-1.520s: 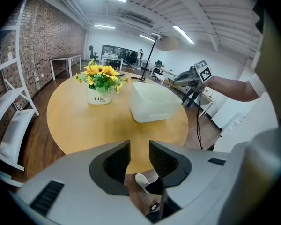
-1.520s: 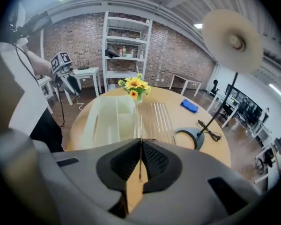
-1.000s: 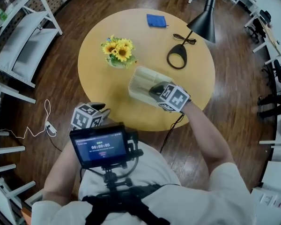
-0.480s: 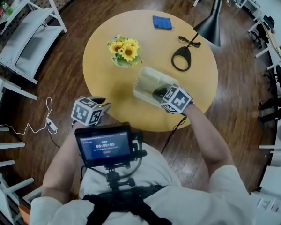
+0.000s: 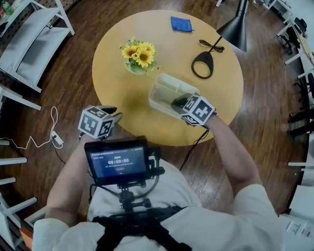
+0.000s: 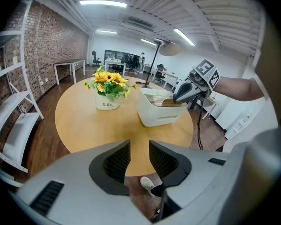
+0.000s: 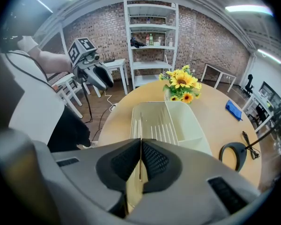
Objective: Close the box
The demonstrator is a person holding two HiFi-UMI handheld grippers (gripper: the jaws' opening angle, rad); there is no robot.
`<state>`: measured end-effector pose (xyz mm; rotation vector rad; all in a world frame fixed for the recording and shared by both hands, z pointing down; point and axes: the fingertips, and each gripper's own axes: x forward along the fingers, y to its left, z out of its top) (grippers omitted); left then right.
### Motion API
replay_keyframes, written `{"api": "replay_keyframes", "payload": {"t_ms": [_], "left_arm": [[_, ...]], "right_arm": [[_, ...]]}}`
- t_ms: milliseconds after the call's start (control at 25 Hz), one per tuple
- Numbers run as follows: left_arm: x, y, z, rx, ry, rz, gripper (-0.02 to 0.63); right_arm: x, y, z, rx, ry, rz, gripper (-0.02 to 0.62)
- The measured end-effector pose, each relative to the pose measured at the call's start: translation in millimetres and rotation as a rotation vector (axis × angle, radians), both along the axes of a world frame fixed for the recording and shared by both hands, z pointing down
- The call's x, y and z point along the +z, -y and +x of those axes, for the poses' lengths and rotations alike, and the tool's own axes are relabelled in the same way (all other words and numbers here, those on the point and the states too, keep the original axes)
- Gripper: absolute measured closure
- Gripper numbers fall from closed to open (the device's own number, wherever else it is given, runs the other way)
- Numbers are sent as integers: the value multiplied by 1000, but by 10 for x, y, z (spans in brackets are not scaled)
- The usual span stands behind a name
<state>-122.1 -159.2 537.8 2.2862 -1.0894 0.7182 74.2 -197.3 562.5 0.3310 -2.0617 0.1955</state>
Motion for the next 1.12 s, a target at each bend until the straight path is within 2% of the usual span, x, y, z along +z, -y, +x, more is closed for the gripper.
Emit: {"api": "replay_keyframes", "payload": {"t_ms": [400,520,680,800,880,1000,1120], "left_arm": [[9,2,24,2,-3,2,476],[-13,-58,-19,11,-11,6,476],[-28,-112,-44,35,-16,15,476],[-30,-123,5,75,-20,29,476],[-34,-174,31,110,-22,40,476],[-90,-349,-30,166,-25,60,476],[-144,-581,-115,219,-33,83,476]], "right_arm": [[30,31,22,7,25,14,578],[-36,47,4,34,34,40,494],[-243,65,40,95,57,91,485],[-406,88,167,210,95,157,485],[-471,25,279,326,131,194,485],[-561,-316,440,559,198,236,485],[-576,-877,596,797,271,265,485]]}}
